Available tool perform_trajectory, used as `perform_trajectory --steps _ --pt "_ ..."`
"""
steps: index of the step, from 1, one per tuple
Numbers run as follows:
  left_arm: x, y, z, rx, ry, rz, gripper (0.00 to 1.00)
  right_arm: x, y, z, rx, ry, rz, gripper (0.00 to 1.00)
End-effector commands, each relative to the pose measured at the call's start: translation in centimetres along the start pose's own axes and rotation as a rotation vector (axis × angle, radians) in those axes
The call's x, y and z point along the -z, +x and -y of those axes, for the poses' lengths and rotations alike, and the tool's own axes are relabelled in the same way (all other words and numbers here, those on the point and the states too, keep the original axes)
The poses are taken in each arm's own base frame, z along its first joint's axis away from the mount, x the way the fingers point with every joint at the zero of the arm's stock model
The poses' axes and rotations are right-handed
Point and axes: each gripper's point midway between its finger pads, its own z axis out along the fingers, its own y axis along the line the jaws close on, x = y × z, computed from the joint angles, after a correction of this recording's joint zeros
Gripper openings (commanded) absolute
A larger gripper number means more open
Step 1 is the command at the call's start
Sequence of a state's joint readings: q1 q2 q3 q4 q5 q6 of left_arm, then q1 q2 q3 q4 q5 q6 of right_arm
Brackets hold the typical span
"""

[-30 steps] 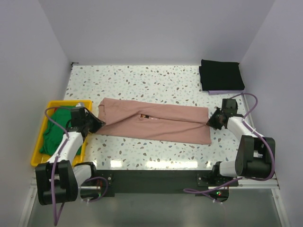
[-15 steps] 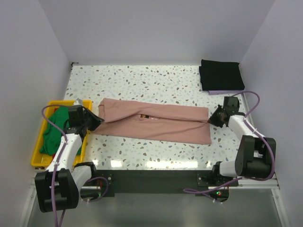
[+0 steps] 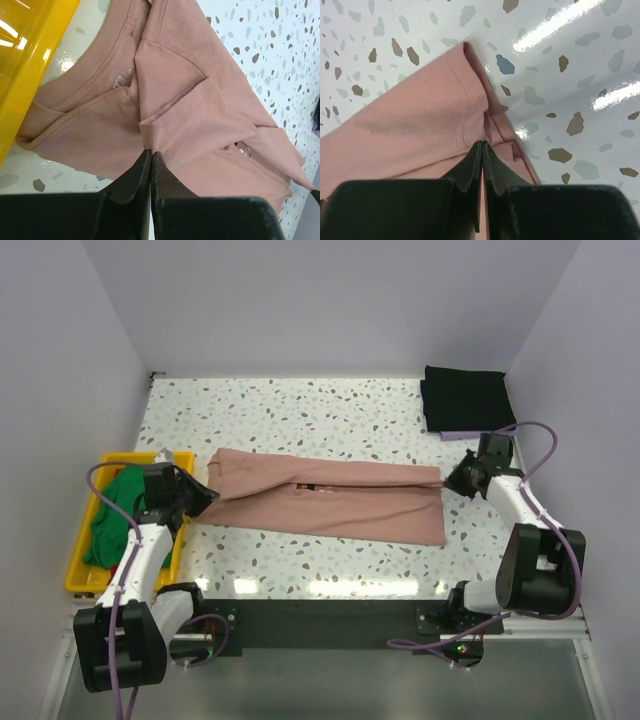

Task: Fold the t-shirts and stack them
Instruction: Fold the tshirt

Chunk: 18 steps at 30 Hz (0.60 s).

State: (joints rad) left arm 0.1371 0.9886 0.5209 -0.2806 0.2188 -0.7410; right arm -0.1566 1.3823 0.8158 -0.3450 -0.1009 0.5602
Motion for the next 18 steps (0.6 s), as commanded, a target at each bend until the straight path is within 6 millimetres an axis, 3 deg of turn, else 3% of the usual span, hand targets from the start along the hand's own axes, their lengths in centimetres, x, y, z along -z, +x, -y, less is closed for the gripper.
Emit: perform_trajectory --steps 1,10,16,18 --pt "0.7 -1.4 0.7 -0.005 0.008 0.043 0.00 -0.2 0.7 0.7 -0.004 0.008 -0.010 0.04" --pt "-0.2 1.9 -2.0 0.059 -0.061 -0.045 0.00 -1.0 4.0 2.6 -0.015 0.026 -0.073 0.05" --pt "-0.7 3.4 -2.2 0.085 -0.045 -0.102 0.00 -0.8 3.8 2.0 -0.020 0.007 -0.080 0.17" --pt "-0.7 3.4 -2.1 0.084 -0.043 -0.105 0.00 -0.6 3.5 1.6 -0.016 -0.009 -0.077 0.27"
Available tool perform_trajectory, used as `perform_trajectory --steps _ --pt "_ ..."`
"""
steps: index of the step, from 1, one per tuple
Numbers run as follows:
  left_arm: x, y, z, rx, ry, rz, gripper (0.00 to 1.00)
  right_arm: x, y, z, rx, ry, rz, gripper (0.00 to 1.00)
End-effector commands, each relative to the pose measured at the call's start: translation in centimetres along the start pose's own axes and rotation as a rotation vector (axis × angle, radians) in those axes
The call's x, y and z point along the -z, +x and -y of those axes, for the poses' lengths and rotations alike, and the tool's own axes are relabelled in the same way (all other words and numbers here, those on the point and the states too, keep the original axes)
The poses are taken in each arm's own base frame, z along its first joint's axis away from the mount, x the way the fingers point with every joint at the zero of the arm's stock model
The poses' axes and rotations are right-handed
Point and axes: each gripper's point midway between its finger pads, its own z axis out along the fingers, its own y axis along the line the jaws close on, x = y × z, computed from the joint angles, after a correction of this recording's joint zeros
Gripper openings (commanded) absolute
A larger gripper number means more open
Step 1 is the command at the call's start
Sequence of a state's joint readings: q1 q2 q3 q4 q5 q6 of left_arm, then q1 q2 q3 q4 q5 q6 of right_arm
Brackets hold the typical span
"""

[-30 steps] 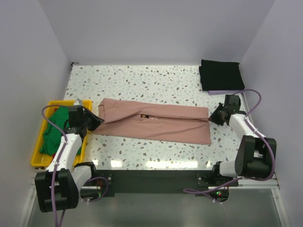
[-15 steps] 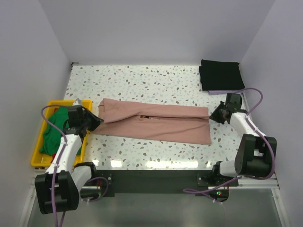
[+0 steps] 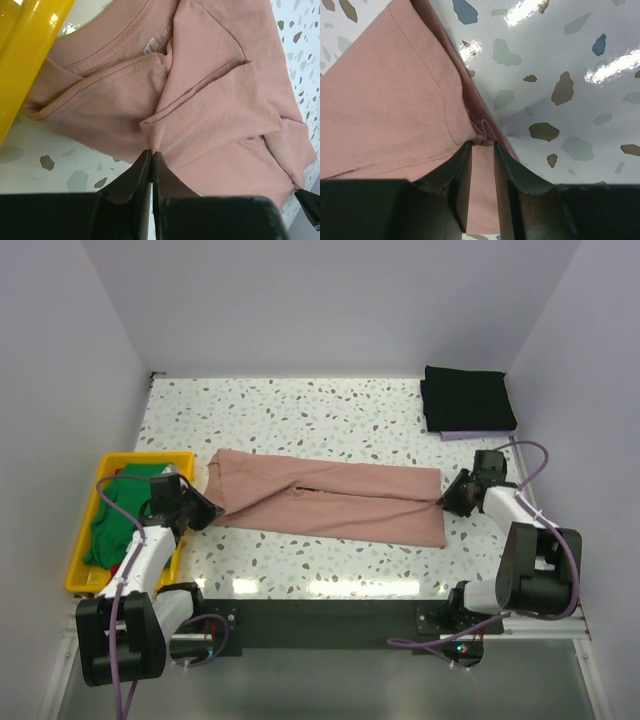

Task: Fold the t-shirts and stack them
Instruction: Fold the tshirt

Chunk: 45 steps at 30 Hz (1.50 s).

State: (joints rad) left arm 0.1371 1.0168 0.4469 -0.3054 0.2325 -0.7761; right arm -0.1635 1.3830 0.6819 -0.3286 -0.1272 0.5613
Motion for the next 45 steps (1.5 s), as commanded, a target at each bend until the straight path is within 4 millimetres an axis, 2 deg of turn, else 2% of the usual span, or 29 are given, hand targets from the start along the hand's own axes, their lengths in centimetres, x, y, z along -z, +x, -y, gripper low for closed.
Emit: perform_trajectory --steps 1,2,3,4,6,9,13,14,16,17,18,19,20,21,22,24,25,26,30,32,36,39,43,45 --pt "0.1 -0.3 0.8 0.017 0.033 -0.002 0.11 0.9 -1.5 -1.5 0.015 -0.056 0.036 0.30" --pt "0.3 -0.6 1.1 0.012 0.041 0.006 0.16 1.2 -1.8 -1.6 0.021 -0.061 0.048 0.37" --pt "0.3 -0.6 1.2 0.011 0.044 0.007 0.27 1.6 -2.2 -1.8 0.031 -0.059 0.061 0.41" --pt "0.5 -0.9 1.5 0.009 0.052 0.014 0.33 1.8 -2.5 -2.0 0.043 -0.063 0.069 0.46" --pt "0.9 -1.3 2.1 -0.001 0.066 0.024 0.46 2.6 -3.0 -2.4 0.061 -0.077 0.086 0.52" --pt "1.7 -2.3 3.2 -0.022 0.089 0.051 0.50 3.8 -3.7 -3.6 0.105 -0.101 0.111 0.63" --pt "1.7 -3.4 5.3 -0.039 0.162 0.067 0.48 4.6 -3.8 -6.4 0.207 -0.114 0.161 0.64" --pt "1.8 -3.9 6.2 -0.044 0.182 0.070 0.48 5.0 -3.2 -8.8 0.274 -0.143 0.168 0.64" --pt "0.8 -3.6 7.4 -0.068 0.185 0.048 0.44 4.2 -2.6 -10.3 0.322 -0.131 0.153 0.63" --pt "0.8 -4.1 8.8 -0.085 0.200 0.056 0.43 4.5 -2.9 -11.8 0.340 -0.152 0.160 0.62" --pt "0.4 -3.3 10.2 -0.125 0.210 0.046 0.41 4.3 -2.4 -12.9 0.371 -0.159 0.158 0.61" --pt "-0.7 -2.8 10.6 -0.134 0.187 0.025 0.40 3.4 -2.1 -13.3 0.387 -0.147 0.139 0.60" --pt "-0.8 -3.3 12.0 -0.146 0.195 0.036 0.40 3.5 -2.3 -14.6 0.409 -0.157 0.158 0.60" --pt "-1.3 -2.7 12.7 -0.157 0.195 0.022 0.36 3.0 -2.2 -15.0 0.429 -0.154 0.150 0.60" --pt "-2.2 -2.5 13.0 -0.140 0.183 0.005 0.34 2.0 -1.9 -15.2 0.443 -0.144 0.127 0.59" --pt "-3.2 -2.4 13.7 -0.138 0.186 0.011 0.30 1.2 -1.8 -16.3 0.471 -0.150 0.118 0.59" --pt "-4.1 -2.0 13.7 -0.129 0.175 -0.007 0.28 0.0 -1.2 -16.2 0.479 -0.133 0.085 0.57" --pt "-4.6 -1.9 14.2 -0.134 0.185 -0.008 0.25 -0.3 -1.0 -16.7 0.487 -0.142 0.078 0.56" --pt "-7.3 -0.2 15.0 -0.155 0.170 -0.061 0.20 -2.1 0.4 -16.4 0.500 -0.109 0.046 0.54" --pt "-8.6 0.5 14.5 -0.151 0.143 -0.086 0.19 -2.7 1.2 -15.5 0.498 -0.087 0.029 0.52" --pt "-9.4 2.3 12.9 -0.143 0.096 -0.123 0.18 -3.1 1.9 -13.1 0.487 -0.016 0.017 0.50" --pt "-9.9 4.0 9.8 -0.109 0.019 -0.157 0.17 -3.3 2.3 -11.4 0.482 0.036 0.015 0.50" --pt "-10.3 4.5 7.6 -0.089 -0.071 -0.165 0.17 -3.5 3.0 -9.6 0.478 0.092 0.002 0.50" --pt "-10.7 4.4 7.6 -0.086 -0.087 -0.164 0.17 -3.6 3.5 -9.1 0.464 0.107 -0.015 0.49"
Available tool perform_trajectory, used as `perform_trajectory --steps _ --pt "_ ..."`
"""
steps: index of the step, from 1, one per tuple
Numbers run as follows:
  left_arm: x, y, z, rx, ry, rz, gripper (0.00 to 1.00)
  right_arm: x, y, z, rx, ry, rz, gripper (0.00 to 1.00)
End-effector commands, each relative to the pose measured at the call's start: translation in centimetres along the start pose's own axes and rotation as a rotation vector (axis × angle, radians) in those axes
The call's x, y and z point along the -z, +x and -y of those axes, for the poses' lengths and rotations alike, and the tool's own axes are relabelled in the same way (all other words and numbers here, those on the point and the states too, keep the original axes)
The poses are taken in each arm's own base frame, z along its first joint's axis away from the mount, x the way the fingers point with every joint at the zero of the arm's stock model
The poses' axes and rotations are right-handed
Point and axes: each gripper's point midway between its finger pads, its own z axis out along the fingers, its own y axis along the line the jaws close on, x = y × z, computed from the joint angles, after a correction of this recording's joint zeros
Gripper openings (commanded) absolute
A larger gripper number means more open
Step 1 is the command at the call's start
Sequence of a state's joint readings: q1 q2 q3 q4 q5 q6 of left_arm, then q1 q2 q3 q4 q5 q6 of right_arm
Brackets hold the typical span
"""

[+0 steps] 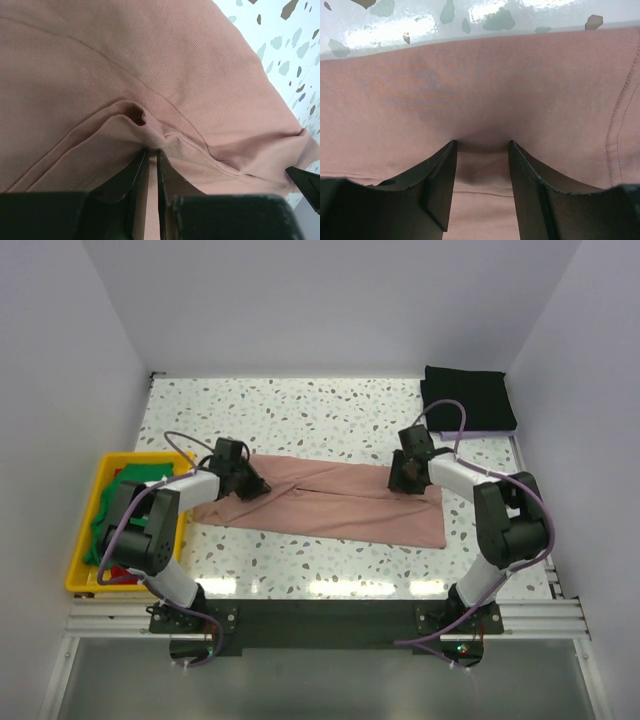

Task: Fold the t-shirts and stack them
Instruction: Fold the tshirt

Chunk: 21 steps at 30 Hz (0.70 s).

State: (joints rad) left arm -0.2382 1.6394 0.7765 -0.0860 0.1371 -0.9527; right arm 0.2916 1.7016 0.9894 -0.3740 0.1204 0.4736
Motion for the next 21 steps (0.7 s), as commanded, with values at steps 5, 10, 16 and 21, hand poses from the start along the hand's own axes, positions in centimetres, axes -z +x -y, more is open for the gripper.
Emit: perform_trajectory --steps 5,10,16,21 --pt "-2.0 -2.5 -1.0 -0.019 -0.148 0.051 0.17 0.7 3.2 -0.2 -0.080 -0.047 -0.054 0.47" --pt "-4.7 -6.4 1.4 -0.127 -0.189 0.082 0.13 2.5 8.1 -3.1 -0.125 -0.200 -0.109 0.48" --pt "-9.8 -9.5 5.7 -0.256 -0.115 0.049 0.11 6.4 13.8 -9.2 -0.133 -0.382 -0.117 0.48" --pt "-13.8 -9.1 10.3 -0.310 0.092 -0.050 0.17 8.6 17.2 -14.7 -0.114 -0.482 -0.117 0.49"
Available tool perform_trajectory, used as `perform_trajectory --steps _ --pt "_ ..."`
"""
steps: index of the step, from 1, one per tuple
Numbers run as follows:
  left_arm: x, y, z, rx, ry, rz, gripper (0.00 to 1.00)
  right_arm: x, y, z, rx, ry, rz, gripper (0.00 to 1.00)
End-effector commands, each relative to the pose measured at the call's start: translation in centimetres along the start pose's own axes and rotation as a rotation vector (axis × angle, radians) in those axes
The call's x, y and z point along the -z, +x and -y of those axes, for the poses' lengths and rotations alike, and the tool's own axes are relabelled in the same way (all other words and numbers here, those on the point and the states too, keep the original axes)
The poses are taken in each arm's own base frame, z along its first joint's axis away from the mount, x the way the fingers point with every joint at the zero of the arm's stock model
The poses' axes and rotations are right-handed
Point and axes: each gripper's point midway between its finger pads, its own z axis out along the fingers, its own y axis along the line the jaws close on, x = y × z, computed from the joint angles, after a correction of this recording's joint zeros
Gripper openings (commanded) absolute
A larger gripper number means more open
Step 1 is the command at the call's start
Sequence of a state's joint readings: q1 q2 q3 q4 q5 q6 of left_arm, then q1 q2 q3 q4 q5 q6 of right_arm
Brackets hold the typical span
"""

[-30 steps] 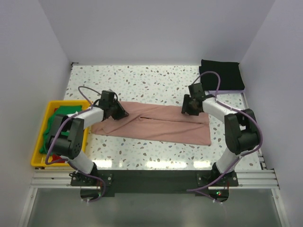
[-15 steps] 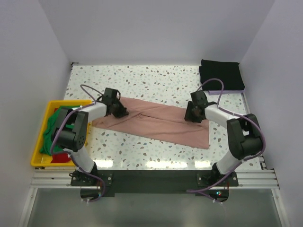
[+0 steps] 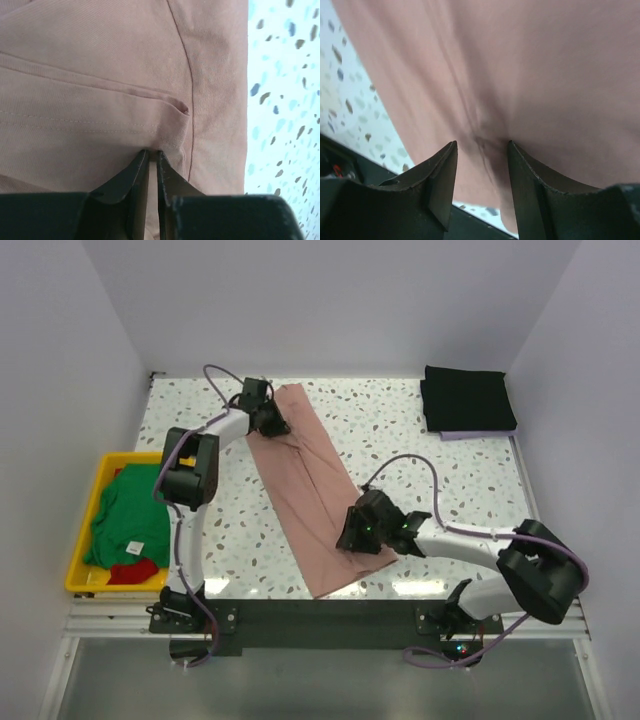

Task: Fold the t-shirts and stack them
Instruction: Fold the tshirt

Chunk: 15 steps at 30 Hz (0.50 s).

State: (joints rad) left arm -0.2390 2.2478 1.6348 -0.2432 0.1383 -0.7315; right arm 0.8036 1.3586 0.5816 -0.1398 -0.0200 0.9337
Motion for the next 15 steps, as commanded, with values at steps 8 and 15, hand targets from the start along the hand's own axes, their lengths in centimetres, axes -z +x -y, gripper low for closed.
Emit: perform_trajectory --steps 8,15 --pt "-4.2 2.2 4.7 -0.084 0.327 -0.133 0.44 -2.2 2.1 -8.8 0.079 -0.075 0.000 0.50" --pt "-1.2 -1.7 10.4 -0.156 0.529 -0.061 0.61 2.2 -1.4 -9.0 0.174 -0.030 0.123 0.57"
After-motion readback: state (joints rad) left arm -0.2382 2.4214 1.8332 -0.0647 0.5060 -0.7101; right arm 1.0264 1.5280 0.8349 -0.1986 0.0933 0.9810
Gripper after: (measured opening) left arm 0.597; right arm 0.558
